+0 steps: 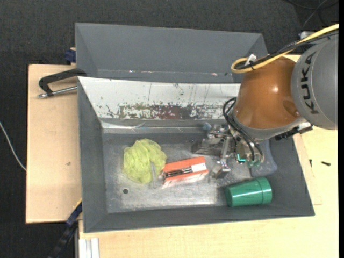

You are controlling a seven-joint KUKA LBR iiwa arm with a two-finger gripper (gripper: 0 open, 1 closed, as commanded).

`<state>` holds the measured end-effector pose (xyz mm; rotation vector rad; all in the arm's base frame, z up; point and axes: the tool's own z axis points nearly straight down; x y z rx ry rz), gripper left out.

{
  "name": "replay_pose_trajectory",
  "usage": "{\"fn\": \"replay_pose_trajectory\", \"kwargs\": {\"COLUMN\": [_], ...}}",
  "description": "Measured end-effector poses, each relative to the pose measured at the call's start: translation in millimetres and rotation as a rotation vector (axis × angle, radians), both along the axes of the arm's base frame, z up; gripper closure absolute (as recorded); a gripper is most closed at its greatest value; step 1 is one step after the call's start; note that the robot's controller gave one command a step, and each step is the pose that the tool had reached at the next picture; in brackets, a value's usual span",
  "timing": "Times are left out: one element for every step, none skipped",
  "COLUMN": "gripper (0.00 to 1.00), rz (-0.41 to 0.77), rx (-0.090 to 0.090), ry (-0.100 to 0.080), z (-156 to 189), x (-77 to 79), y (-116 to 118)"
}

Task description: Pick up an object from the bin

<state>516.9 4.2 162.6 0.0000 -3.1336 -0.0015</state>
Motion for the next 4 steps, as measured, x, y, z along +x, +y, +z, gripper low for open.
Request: {"fn": "replay_pose_trajectory", "kwargs": {"gripper": [0.00, 0.00, 0.00, 0.00], "rz": [0.000, 0.143, 0.176, 0.201], "rx": [0.000, 0.000, 0.001, 0.001], "ry": [-0.009, -0.011, -0.010, -0.016], "z": [4, -48, -52, -45], "x": [1.9, 12.6, 14.9, 27.2], "y": [0, 19, 28, 38]}}
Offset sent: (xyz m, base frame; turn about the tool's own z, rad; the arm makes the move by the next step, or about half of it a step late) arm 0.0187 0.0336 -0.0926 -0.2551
